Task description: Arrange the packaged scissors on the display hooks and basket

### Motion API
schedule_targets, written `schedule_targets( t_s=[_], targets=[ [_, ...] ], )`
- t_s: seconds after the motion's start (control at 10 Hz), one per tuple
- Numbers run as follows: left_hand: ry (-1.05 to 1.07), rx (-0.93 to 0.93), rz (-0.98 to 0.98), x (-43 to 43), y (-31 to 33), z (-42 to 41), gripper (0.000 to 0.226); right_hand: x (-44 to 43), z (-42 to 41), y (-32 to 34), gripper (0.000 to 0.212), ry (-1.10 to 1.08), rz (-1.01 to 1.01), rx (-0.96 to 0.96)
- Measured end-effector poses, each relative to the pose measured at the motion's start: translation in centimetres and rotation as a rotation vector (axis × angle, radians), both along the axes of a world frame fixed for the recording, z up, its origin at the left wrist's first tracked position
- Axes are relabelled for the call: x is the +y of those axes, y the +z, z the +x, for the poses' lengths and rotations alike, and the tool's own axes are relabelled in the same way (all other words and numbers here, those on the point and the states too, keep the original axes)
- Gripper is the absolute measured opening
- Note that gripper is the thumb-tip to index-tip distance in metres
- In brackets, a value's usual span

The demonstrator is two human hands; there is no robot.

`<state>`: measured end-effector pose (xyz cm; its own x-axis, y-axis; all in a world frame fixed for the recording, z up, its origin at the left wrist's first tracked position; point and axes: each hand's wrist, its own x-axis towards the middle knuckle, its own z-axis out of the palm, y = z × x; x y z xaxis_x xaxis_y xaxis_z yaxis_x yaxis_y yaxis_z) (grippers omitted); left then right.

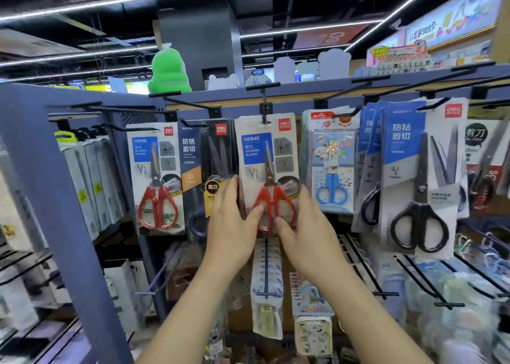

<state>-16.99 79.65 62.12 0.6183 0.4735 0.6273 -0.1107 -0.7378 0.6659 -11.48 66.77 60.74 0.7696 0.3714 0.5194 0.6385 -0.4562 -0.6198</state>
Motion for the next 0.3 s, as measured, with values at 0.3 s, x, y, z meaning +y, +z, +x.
schedule_targets(
  t_s=[0.3],
  targets=[
    [-0.116, -0.065, -0.077, 0.9, -0.9, -2.2, 0.049, -2.4, -1.7, -0.1, 0.056, -0.018, -0.020, -0.106]
  ],
)
